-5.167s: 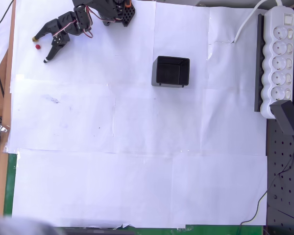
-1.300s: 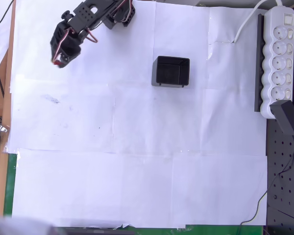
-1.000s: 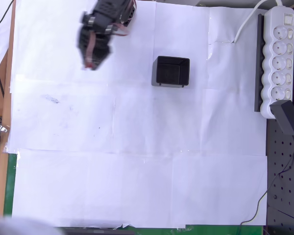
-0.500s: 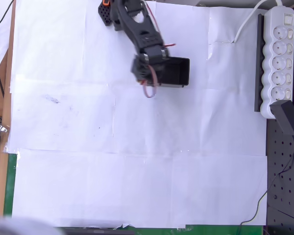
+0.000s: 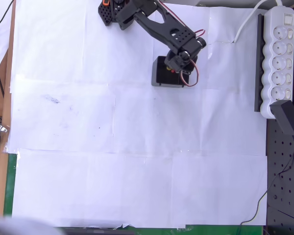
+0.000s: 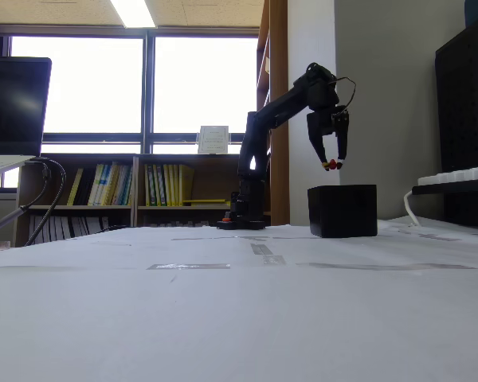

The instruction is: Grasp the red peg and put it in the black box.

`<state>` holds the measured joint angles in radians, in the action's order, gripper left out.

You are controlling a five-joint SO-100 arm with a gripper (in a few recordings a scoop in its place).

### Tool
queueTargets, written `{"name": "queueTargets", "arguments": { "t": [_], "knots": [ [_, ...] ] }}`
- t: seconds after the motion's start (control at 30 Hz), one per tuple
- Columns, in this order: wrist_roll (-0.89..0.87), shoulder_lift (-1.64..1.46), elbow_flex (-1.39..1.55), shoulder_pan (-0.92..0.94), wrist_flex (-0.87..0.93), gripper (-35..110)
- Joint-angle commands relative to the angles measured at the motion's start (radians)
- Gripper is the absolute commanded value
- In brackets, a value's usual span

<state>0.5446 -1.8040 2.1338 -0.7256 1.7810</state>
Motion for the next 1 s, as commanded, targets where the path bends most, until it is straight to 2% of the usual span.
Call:
{"name": "queueTargets", "arguments": {
  "t": [0.0, 0.07, 0.17, 0.27, 0.6, 0.67, 0.73, 0.8, 0.97],
  "knots": [
    [0.017, 0.020, 0.021, -0.003, 0.029, 1],
    [0.075, 0.025, 0.017, 0.011, 0.020, 6],
    [0.137, 0.041, 0.008, 0.028, 0.029, 31],
    [0.146, 0.055, 0.014, 0.028, 0.051, 39],
    [0.156, 0.110, -0.035, 0.081, 0.054, 38],
    [0.175, 0.156, -0.072, 0.097, 0.038, 34],
    [0.218, 0.215, -0.115, 0.110, 0.025, 1],
    [0.239, 0.296, -0.175, 0.143, 0.012, 0],
    [0.486, 0.557, -0.379, 0.264, -0.129, 0]
  ]
}}
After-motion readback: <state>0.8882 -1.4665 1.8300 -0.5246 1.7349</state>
